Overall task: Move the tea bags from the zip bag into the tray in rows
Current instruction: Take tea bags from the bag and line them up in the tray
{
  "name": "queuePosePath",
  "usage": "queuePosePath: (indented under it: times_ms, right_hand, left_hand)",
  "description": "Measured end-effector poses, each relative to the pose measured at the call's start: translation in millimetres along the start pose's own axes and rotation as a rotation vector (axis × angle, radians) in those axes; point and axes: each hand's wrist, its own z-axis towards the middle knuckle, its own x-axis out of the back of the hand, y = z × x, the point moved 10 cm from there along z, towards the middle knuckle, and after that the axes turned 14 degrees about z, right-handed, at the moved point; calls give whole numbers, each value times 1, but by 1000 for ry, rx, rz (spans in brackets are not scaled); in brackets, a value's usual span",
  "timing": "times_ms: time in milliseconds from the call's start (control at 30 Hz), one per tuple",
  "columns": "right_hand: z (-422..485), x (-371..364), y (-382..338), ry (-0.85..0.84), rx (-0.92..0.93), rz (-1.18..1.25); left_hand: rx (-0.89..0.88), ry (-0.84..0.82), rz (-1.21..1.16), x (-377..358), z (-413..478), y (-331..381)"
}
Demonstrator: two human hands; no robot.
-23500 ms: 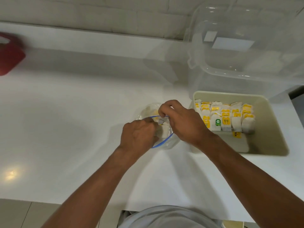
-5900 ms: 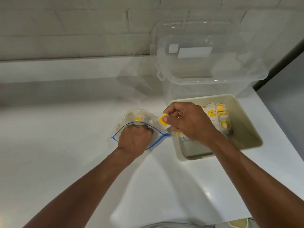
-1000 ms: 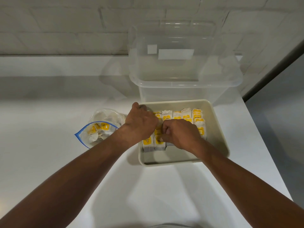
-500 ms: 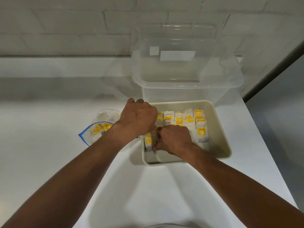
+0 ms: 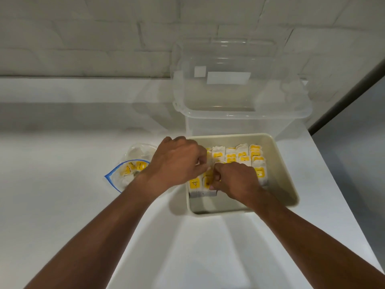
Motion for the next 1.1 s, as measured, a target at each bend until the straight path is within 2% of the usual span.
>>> queuePosePath:
  times_ms: [167,333,433,567,767,1100]
  right_hand:
    - [-4,18,0,41,-42,74]
    - [-16,55,-53,202,102,530]
    - [-20,49,-100,139,185,614]
    - [-18,20,-144,35,227,559]
    - [-11,-14,-160,45,166,391]
    - [-6,-65,-161,33,37,54]
  left_hand:
    - [142,-22,-182,1,-32,-38]
    - [359,-128,-177,-24,-74,-103]
    - [446,-177,-181,-44,-95,-136]
    - [437,-222,-225,-62,-104,-147]
    - [403,-205,-222,-71,-109,-153]
    - [294,-185,-62,-78,-124,-148]
